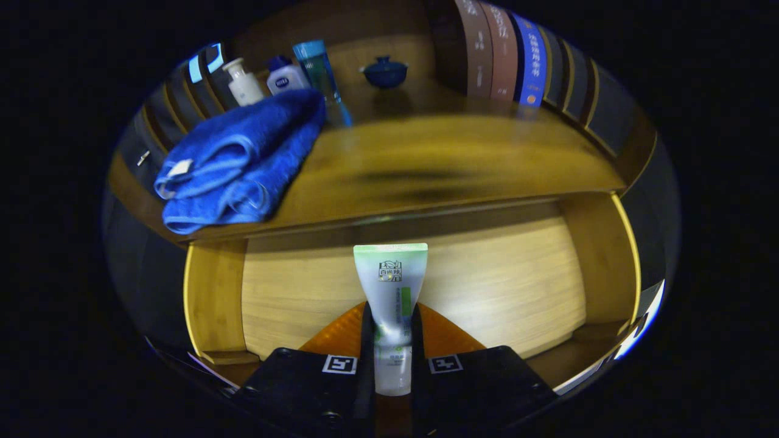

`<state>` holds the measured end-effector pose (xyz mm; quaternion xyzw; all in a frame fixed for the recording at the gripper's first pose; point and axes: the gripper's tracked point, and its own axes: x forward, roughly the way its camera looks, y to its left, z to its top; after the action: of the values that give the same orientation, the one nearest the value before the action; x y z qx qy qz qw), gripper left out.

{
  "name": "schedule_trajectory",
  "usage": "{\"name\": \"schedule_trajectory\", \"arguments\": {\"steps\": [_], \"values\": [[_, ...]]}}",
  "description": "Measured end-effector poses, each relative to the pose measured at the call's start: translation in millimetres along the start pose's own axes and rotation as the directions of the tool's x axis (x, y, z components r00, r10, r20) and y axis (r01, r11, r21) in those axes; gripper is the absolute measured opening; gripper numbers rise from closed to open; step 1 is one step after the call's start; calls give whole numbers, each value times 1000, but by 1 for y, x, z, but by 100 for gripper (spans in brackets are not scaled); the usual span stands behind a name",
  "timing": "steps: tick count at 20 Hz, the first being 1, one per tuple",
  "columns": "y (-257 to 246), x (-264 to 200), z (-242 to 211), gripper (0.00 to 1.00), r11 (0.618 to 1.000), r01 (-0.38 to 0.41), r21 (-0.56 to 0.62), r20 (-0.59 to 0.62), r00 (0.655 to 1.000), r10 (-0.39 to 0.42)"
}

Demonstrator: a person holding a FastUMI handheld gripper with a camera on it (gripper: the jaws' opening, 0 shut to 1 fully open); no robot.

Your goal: Pull open the drawer, take out the items inside it, and place them on the countertop above the cabinet.

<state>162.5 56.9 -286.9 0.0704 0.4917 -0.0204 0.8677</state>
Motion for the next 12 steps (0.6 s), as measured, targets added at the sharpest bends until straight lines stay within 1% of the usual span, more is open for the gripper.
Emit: {"name": "schedule_trajectory", "arguments": {"steps": [3, 6, 9, 12], "values": [[-2, -38, 29, 28, 1000, -24, 11, 94, 995, 23], [-3, -65, 66, 27, 999, -39, 10, 163, 986, 37], [-2, -71, 104, 27, 999, -42, -5, 191, 981, 42], [-5, -61, 139, 27, 999, -15, -40, 204, 979, 23]]}}
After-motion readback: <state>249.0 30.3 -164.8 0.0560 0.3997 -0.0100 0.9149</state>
